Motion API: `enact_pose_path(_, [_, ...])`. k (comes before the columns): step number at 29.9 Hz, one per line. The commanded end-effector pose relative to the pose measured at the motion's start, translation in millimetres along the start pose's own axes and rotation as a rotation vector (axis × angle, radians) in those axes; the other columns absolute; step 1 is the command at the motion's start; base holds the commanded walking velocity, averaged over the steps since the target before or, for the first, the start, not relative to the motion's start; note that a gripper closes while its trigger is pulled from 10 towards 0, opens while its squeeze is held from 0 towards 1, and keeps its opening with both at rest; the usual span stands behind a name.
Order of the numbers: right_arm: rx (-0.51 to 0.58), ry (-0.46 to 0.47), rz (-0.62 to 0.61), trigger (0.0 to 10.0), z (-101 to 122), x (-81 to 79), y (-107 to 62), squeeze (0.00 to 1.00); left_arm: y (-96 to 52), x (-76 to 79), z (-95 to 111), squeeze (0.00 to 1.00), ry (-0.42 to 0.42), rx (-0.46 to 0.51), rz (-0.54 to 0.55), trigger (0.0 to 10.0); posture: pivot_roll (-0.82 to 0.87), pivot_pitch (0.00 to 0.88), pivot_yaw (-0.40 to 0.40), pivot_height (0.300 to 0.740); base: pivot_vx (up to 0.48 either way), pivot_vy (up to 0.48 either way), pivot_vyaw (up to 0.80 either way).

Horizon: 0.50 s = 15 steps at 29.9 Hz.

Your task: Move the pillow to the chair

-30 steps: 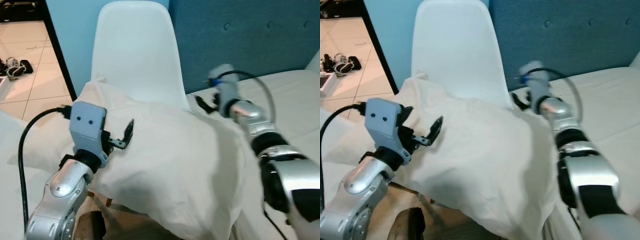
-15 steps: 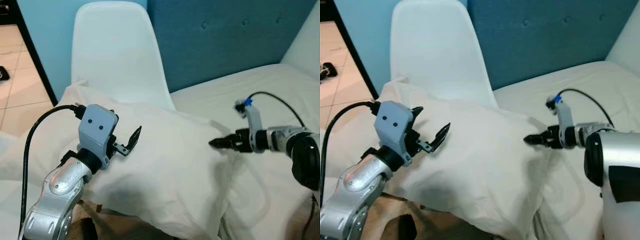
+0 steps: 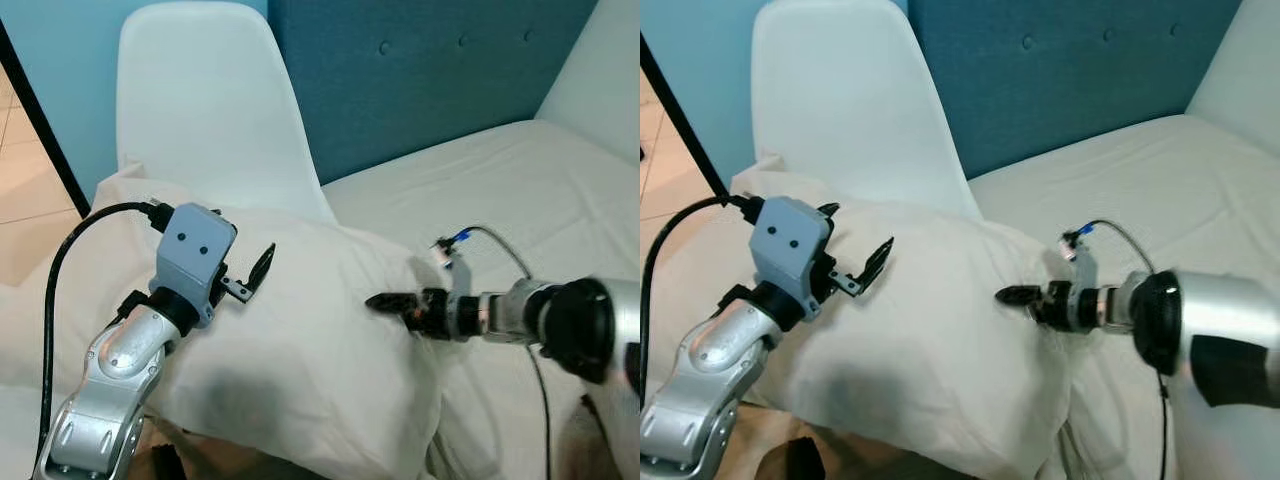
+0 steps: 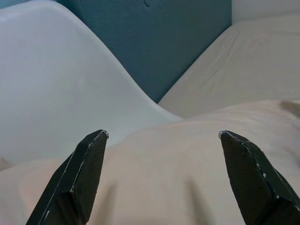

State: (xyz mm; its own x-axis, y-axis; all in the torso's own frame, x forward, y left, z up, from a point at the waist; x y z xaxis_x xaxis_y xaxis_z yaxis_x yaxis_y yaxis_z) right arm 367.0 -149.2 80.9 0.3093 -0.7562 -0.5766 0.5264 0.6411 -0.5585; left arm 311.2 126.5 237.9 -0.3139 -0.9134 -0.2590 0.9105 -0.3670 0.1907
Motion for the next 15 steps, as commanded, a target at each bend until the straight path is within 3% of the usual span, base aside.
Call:
enact_pose_path(1, [-0.009, 0.007, -0.060, 10.0, -13, 6.7, 8.5, 0.00, -1.7, 0.0, -1, 0.00, 0.012, -0.004, 0.005, 10.0, -0.02, 0.121, -0.115, 0.525, 0.000, 0.000, 0.00])
enact_pose_path(3, [-0.005, -0.016, -0.084, 10.0, -12, 9.9, 15.1, 0.00, -2.3, -0.3, -1, 0.00, 0.015, -0.004, 0.009, 10.0, -0.01, 0.127, -0.116, 0.525, 0.000, 0.000, 0.00])
enact_pose_path(4, [-0.002, -0.029, -0.097, 3.5, -12, 11.5, 19.0, 0.00, -2.7, -0.4, -1, 0.00, 0.017, -0.004, 0.011, 10.0, -0.01, 0.129, -0.116, 0.525, 0.000, 0.000, 0.00])
enact_pose_path(5, [0.029, -0.046, -0.120, 0.0, -6, 14.5, 25.7, 0.00, -4.0, -2.6, -1, 0.00, 0.019, -0.005, 0.019, 10.0, 0.00, 0.136, -0.117, 0.525, 0.000, 0.000, 0.00])
enact_pose_path(6, [0.029, -0.046, -0.120, 0.0, -6, 14.5, 25.7, 0.00, -4.0, -2.6, -1, 0.00, 0.019, -0.005, 0.019, 10.0, 0.00, 0.136, -0.117, 0.525, 0.000, 0.000, 0.00])
enact_pose_path(8, [0.149, -0.084, -0.207, 0.0, 13, 24.4, 29.7, 0.00, -7.0, -7.7, 0, 0.00, 0.022, -0.007, 0.044, 10.0, 0.01, 0.147, -0.130, 0.525, 0.000, 0.000, 0.00])
enact_pose_path(12, [0.335, -0.032, -0.259, 0.0, 45, 25.1, 24.2, 0.00, -11.3, -11.0, 2, 0.00, 0.021, -0.004, 0.072, 10.0, 0.02, 0.153, -0.134, 0.525, 0.000, 0.000, 0.00])
enact_pose_path(15, [0.373, -0.025, -0.273, 0.0, 52, 23.8, 23.6, 0.00, -13.0, -12.3, 2, 0.00, 0.018, -0.004, 0.084, 10.0, 0.03, 0.154, -0.136, 0.525, 0.000, 0.000, 0.00])
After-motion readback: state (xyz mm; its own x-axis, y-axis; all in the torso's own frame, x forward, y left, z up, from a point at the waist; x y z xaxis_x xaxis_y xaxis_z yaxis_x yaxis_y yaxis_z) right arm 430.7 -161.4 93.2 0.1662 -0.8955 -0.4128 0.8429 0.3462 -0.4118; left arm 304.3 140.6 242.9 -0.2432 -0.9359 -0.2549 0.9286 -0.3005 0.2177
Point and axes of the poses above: a point about 5 cm out from each wrist's last joint towards the gripper, its own y axis pointing out of the wrist towards the gripper, its own z axis along the axis of the wrist's last joint, x = y × z, the point moved 6 cm from there along y, pointing out of the wrist towards the gripper, and after that the axes turned 6 degrees about -y, right-handed, at the moved point
